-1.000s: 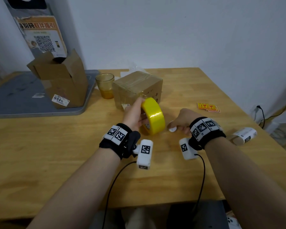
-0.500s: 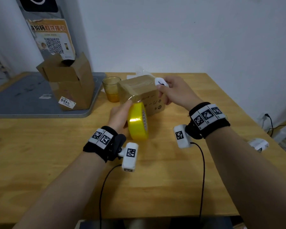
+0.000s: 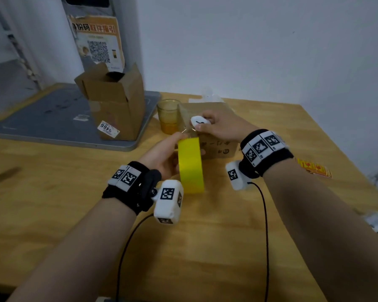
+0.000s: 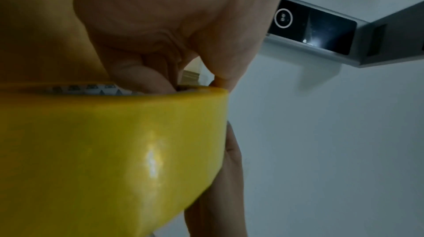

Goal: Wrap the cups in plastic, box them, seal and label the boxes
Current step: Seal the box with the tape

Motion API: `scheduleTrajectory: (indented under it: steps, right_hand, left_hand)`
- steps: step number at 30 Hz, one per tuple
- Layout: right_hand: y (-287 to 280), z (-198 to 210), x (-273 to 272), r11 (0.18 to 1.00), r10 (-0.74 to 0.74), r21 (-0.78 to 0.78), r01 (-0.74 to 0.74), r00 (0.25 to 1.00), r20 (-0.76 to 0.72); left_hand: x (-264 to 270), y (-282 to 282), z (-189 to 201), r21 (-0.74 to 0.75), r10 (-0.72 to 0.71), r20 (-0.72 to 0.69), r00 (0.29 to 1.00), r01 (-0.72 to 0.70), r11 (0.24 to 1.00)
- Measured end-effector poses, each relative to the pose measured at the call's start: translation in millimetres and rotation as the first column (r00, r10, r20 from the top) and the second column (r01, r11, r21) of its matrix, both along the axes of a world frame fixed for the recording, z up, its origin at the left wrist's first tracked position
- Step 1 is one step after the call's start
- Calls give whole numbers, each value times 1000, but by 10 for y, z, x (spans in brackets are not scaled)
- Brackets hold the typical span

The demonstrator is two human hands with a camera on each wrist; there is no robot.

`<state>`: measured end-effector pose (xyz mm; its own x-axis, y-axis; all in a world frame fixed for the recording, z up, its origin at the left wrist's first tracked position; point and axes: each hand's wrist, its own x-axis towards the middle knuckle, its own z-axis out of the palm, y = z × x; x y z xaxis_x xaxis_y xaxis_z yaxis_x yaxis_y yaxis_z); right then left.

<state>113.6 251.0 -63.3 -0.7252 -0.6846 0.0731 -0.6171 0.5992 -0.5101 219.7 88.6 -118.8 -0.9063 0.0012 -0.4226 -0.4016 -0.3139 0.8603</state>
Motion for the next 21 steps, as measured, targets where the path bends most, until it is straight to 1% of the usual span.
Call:
scheduleTrajectory:
  steps: [4,6,8,10,11,13,15,17,21]
  right_hand:
    - [-13,-2,8,1000,-1,2,1,1000,-8]
    - [-24,16,19,1000,-8,13,8,1000,-30]
    - [-5,66,12,999,-40,-23,38,996,-79]
    - [15,142,10,993,-64,-103,55,995,-81]
    - [15,177,12,994,-52,-98,43,995,-83]
    - [-13,236,42,1000,7,31,-4,996,-87]
    - [-63,268,90,986,44,162,-33,997,-68]
    - [-101,282,97,972,79,228,-61,994,-71]
    - [-154,310,64,938,167,334,-93,966,-198]
  left_hand:
    - [-35,138,-110,126,-1,85,996,-9,992]
    - [-56,183,-171,167,19,88,996,-34,985]
    - [-69,211,-182,189,43,81,996,-57,980]
    - [-85,220,-186,178,53,77,996,-66,982]
    - [-85,228,-181,173,53,73,996,-65,983]
    - [-95,227,-210,183,55,74,996,-68,981]
    - [-112,217,-245,190,60,74,995,-74,979]
    - [-116,213,-270,198,64,70,995,-77,977]
    - [-117,216,-328,221,91,39,995,-98,970]
